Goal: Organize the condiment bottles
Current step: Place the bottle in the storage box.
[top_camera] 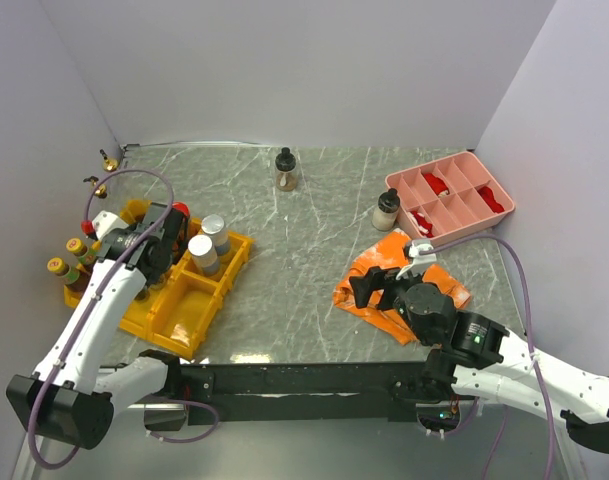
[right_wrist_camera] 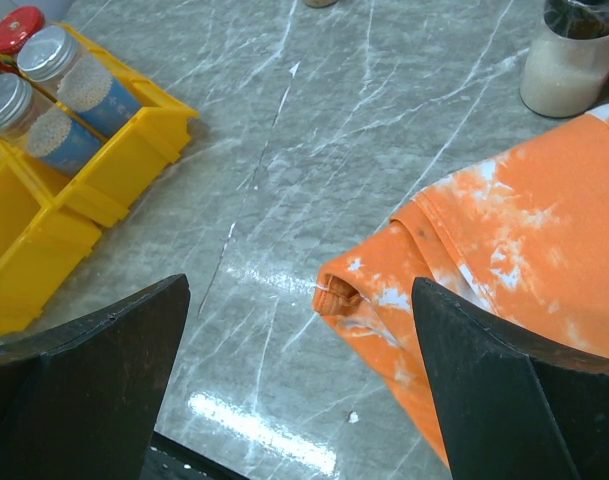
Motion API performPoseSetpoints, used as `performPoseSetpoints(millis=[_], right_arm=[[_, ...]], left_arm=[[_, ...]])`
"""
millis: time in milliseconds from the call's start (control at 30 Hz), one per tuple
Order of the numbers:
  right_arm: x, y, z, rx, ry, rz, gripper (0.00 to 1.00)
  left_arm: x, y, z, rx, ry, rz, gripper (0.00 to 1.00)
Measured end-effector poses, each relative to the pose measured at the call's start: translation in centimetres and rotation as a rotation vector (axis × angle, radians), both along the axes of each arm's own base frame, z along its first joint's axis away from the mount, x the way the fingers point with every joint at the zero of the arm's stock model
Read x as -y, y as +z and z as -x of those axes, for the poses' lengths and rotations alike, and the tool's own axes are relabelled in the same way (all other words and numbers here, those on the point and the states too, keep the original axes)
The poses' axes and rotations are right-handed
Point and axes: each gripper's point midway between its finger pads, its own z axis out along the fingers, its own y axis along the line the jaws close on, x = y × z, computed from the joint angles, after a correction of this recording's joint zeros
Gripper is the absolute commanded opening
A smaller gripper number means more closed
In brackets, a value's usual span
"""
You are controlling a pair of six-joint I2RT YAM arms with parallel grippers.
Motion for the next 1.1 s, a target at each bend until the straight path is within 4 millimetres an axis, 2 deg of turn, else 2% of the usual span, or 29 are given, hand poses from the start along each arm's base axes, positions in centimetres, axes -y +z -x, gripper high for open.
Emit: performPoseSetpoints(millis=[467,667,867,1100], right_arm=[[0.4,0.5,0.1,0.017,0.000,-0.010,1.00],[0.5,0.8,0.2,0.026,0.001,-0.022,1.00],[0.6,0.8,0.2,0.029,0.003,-0.017,1.00],[0.5,0.8,0.2,0.029,0.005,-0.016,1.00]], left_arm=[[-1.2,-1.5,-0.5,0.019,0.085,-0.025,0.02],[-1.5,-2.6,-0.6,0.005,0.105,-0.020,0.16],[-1.6,-3.7,-0.7,-0.007,0.121,-0.001,0.18],[-1.4,-5.1,-1.1,-0.035,0.127,0.011,0.24]])
